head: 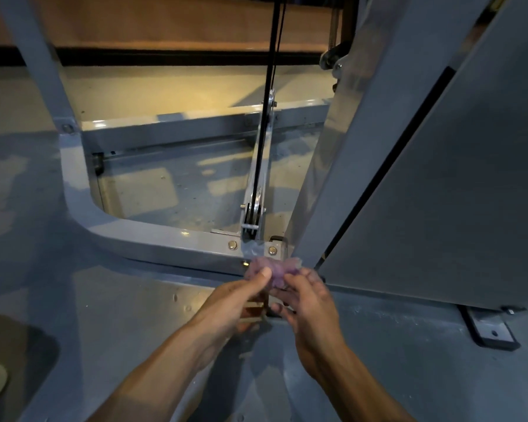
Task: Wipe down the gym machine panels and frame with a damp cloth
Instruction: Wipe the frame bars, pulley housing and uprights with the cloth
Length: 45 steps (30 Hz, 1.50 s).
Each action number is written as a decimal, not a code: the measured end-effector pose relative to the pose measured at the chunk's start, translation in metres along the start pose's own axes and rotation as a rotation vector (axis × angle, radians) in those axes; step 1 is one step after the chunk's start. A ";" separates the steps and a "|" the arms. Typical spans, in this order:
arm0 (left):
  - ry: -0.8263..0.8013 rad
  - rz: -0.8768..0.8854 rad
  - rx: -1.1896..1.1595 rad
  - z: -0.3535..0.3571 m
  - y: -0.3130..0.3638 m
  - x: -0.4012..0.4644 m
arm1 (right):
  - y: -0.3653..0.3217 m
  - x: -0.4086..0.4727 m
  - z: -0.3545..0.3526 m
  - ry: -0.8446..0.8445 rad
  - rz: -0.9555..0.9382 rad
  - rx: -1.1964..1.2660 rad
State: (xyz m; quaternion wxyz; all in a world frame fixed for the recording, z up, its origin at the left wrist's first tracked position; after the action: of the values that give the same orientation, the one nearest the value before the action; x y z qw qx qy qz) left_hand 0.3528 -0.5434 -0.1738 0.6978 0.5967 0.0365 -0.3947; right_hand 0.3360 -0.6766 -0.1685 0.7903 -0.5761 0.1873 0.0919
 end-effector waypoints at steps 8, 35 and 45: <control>0.320 0.283 -0.053 -0.003 0.022 0.009 | -0.010 -0.004 0.008 -0.058 0.033 -0.018; 0.449 0.200 0.515 0.007 0.046 0.081 | -0.125 -0.062 -0.032 0.042 -0.449 -0.744; 0.311 0.416 0.457 0.016 0.096 0.043 | -0.132 -0.054 -0.026 0.000 -0.554 -0.646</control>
State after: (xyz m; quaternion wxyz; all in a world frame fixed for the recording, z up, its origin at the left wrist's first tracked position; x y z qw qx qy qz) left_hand 0.4328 -0.5815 -0.1146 0.5978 0.7851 -0.0693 -0.1464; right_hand 0.3296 -0.7398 -0.0381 0.5640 -0.8227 -0.0128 -0.0700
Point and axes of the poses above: each hand's wrist, its own x-axis towards the middle knuckle, its own z-axis out of the palm, y = z × x, the point moved 6 cm from there along x, towards the middle knuckle, and after that the axes turned 11 degrees about -y, right-handed, at the moved point
